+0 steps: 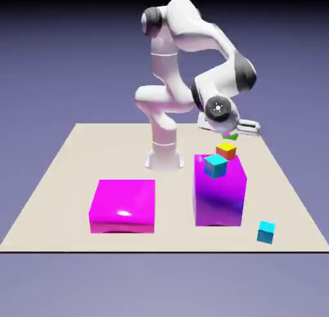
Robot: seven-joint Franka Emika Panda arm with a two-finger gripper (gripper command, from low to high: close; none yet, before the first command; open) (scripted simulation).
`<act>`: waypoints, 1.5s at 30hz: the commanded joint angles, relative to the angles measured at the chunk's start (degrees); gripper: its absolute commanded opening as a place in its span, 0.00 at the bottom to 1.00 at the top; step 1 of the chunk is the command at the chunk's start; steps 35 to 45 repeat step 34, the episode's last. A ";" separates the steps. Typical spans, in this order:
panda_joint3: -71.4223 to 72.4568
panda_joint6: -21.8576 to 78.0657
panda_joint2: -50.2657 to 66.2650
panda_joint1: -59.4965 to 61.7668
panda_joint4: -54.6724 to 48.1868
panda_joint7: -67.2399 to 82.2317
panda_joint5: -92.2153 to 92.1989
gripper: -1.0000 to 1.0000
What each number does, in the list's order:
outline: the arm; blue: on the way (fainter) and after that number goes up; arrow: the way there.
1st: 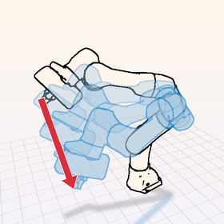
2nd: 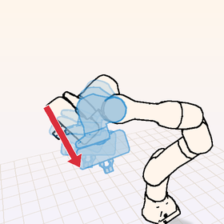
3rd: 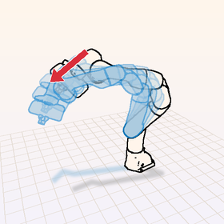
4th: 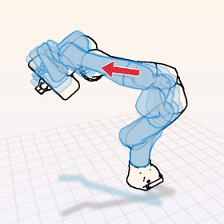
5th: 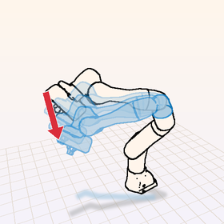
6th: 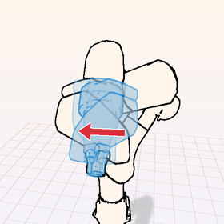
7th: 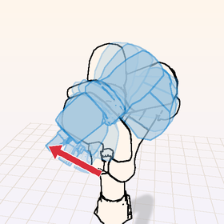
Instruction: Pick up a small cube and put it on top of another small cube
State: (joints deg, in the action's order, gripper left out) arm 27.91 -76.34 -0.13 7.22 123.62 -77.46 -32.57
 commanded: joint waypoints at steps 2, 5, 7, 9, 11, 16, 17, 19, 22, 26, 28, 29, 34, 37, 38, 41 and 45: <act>-0.05 0.03 0.00 7.00 0.00 0.02 0.08 0.00; -0.05 0.03 0.00 7.00 0.00 0.02 0.08 0.00; -0.05 0.03 0.00 6.43 0.00 0.02 0.08 0.00; -0.05 0.03 0.00 6.34 0.00 0.02 0.08 0.00; -0.05 0.03 0.00 6.81 0.00 0.02 0.08 0.00; -0.05 0.03 0.00 7.00 0.00 0.02 0.08 0.00; -0.05 0.03 0.00 7.00 0.00 0.02 0.08 0.00; -0.05 0.03 0.00 7.00 0.00 0.02 0.08 0.00; 0.38 -1.73 -0.37 6.59 2.07 0.53 -0.49 0.00; 1.86 -7.77 -1.62 5.16 9.15 2.27 -2.45 0.00; 1.86 -7.77 -1.62 5.16 9.15 2.27 -2.45 1.00; 1.86 -7.77 -1.62 5.16 9.15 2.27 -2.45 1.00; -0.05 0.03 0.00 7.00 0.00 0.02 0.08 1.00; -0.05 0.03 0.00 7.00 0.00 0.02 0.08 1.00; -0.05 0.03 0.00 7.00 0.00 0.02 0.08 1.00; -0.05 0.03 0.00 7.00 0.00 0.02 0.08 1.00; -0.05 0.03 0.00 7.00 0.00 0.02 0.08 1.00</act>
